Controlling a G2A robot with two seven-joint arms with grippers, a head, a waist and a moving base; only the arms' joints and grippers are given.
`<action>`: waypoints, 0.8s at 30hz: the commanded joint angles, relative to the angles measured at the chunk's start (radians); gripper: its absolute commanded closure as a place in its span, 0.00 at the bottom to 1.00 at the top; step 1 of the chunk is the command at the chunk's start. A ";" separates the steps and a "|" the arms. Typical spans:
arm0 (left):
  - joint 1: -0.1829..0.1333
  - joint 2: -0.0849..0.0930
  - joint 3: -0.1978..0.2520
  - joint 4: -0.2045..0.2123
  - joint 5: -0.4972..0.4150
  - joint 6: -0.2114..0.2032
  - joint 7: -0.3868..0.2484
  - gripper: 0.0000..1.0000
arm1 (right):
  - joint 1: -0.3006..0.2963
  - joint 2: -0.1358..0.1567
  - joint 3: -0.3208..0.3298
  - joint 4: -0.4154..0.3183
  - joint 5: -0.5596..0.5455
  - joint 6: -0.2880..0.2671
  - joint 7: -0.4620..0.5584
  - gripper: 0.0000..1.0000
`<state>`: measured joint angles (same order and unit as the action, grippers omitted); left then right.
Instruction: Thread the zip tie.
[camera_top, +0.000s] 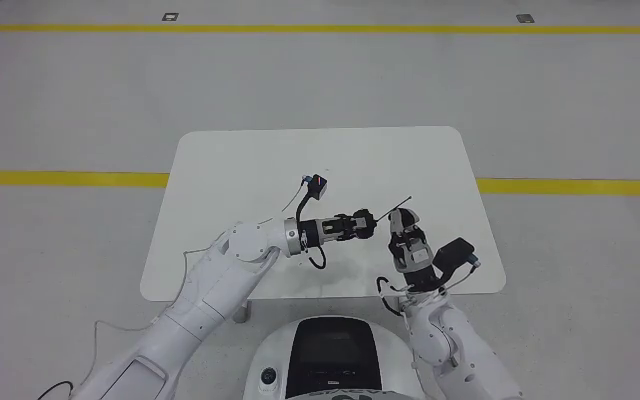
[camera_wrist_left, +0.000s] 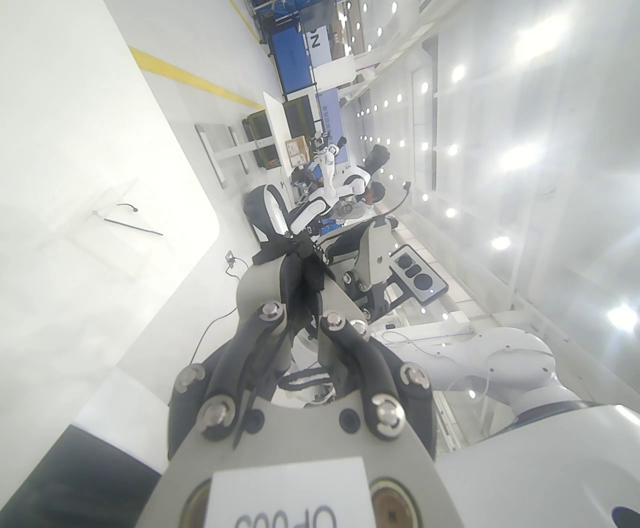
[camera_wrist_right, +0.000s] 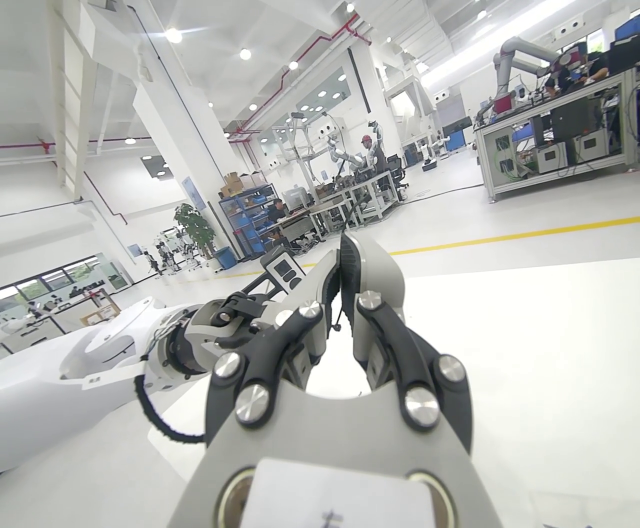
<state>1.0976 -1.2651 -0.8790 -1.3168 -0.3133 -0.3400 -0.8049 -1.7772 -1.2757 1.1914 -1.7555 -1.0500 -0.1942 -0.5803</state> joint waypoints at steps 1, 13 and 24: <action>0.000 0.000 0.000 0.000 0.000 0.000 0.000 1.00 | -0.004 0.000 0.002 -0.005 -0.001 -0.001 0.000 1.00; 0.000 0.000 0.000 0.000 0.000 0.000 0.000 1.00 | -0.027 -0.001 0.013 -0.034 0.033 0.018 0.020 1.00; 0.000 0.000 0.000 0.000 0.000 0.000 0.000 1.00 | -0.027 -0.001 0.013 -0.034 0.033 0.018 0.020 1.00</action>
<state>1.0976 -1.2651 -0.8790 -1.3168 -0.3133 -0.3400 -0.8049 -1.8042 -1.2768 1.2049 -1.7890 -1.0169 -0.1762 -0.5604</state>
